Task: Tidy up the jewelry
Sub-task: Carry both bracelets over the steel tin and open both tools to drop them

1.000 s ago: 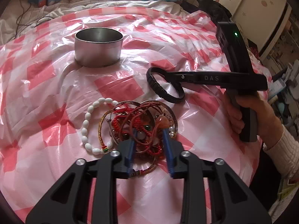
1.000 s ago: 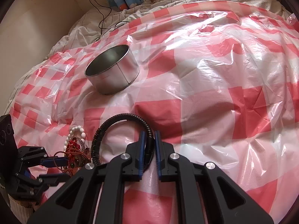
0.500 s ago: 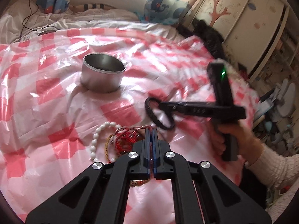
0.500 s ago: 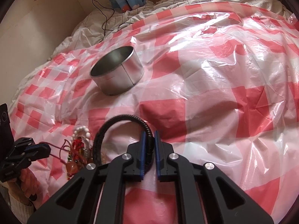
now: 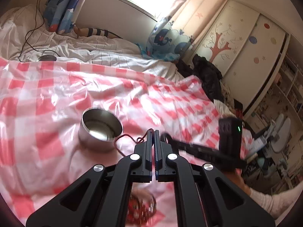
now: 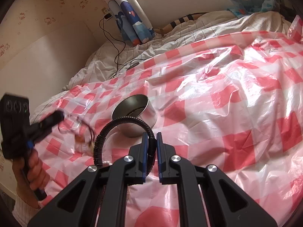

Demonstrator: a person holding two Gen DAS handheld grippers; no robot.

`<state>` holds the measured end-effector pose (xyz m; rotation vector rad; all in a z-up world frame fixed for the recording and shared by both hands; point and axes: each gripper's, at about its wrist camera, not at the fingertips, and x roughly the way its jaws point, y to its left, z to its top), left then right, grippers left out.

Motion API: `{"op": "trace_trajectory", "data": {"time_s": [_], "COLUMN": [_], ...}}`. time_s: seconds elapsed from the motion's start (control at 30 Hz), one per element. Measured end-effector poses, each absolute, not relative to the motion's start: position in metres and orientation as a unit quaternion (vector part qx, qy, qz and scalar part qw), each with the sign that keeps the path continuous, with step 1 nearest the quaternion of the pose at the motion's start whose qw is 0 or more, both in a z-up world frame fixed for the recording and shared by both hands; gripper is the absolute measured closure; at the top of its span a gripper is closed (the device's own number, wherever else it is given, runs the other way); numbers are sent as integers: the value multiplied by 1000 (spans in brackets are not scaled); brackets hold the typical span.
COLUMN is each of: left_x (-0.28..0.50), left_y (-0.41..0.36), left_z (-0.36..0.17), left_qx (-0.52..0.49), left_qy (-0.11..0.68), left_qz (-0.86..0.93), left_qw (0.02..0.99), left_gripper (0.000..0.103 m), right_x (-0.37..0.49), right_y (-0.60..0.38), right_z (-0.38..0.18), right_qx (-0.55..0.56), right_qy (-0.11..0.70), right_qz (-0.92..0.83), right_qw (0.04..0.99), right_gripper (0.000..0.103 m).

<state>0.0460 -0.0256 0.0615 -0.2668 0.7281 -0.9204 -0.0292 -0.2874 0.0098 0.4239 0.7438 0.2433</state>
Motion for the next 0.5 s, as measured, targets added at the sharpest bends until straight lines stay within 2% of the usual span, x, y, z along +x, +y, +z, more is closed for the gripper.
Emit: {"op": "trace_trajectory", "data": {"time_s": [0.3, 0.5], "left_x": [124, 144], "left_y": [-65, -67], "left_z": [23, -4], "left_qx": [-129, -76], "left_qy": [387, 431], "left_qz": [-370, -298], "left_qw": [835, 848], "left_gripper": [101, 100], "right_x": [-6, 10], "right_y": [-296, -288], "right_z": [12, 15], "right_qx": [195, 180], "right_qy": [356, 355], "right_qz": [108, 114], "right_qw": [907, 910], "right_gripper": [93, 93]}}
